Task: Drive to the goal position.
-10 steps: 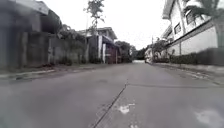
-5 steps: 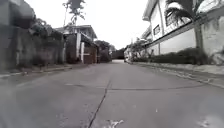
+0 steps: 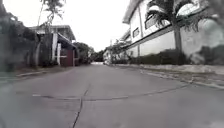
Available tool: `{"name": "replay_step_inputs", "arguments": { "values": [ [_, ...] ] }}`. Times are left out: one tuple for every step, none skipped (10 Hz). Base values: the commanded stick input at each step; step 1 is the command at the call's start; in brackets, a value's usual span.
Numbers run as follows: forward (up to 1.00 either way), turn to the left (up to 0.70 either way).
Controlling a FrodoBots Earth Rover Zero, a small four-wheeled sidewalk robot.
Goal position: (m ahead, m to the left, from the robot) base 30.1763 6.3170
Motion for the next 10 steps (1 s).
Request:
{"name": "replay_step_inputs", "arguments": {
  "values": [
    [1.00,0.20],
    [1.00,0.13],
    [1.00,0.01],
    [1.00,0.08],
    [1.00,0.00],
    [1.00,0.04],
    [1.00,0.03],
    [1.00,0.01],
    [1.00,0.00],
    [1.00,-0.40]
  ]
}}
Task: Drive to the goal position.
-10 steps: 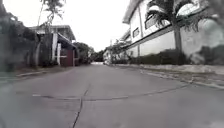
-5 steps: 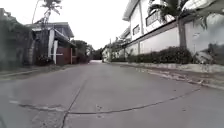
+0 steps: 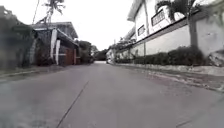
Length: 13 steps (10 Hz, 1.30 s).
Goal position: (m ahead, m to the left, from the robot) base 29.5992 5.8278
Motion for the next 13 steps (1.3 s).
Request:
{"name": "replay_step_inputs", "arguments": {
  "values": [
    [1.00,-0.40],
    [1.00,-0.40],
    [1.00,-0.40],
    [1.00,-0.36],
    [1.00,0.11],
    [1.00,0.13],
    [1.00,0.18],
    [1.00,0.08],
    [1.00,0.00],
    [1.00,0.00],
    [1.00,0.00],
    [1.00,0.00],
    [1.00,0.00]
  ]
}}
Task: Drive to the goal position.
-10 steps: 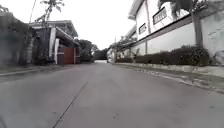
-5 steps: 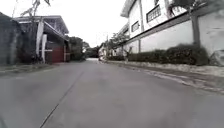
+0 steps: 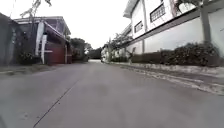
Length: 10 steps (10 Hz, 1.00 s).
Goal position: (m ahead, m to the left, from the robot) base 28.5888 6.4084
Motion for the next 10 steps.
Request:
{"name": "replay_step_inputs", "arguments": {
  "values": [
    [1.00,0.00],
    [1.00,0.00],
    [1.00,0.00],
    [1.00,-0.24],
    [1.00,-0.40],
    [1.00,-0.40],
    [1.00,-0.36],
    [1.00,-0.11],
    [1.00,0.21],
    [1.00,0.11]
  ]
}}
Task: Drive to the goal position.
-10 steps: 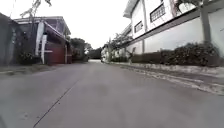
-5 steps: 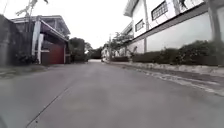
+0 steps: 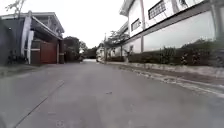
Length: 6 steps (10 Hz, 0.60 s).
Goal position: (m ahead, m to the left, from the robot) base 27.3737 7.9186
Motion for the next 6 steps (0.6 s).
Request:
{"name": "replay_step_inputs", "arguments": {
  "values": [
    [1.00,0.02],
    [1.00,0.00],
    [1.00,0.00],
    [1.00,0.00],
    [1.00,0.00],
    [1.00,0.00]
  ]
}}
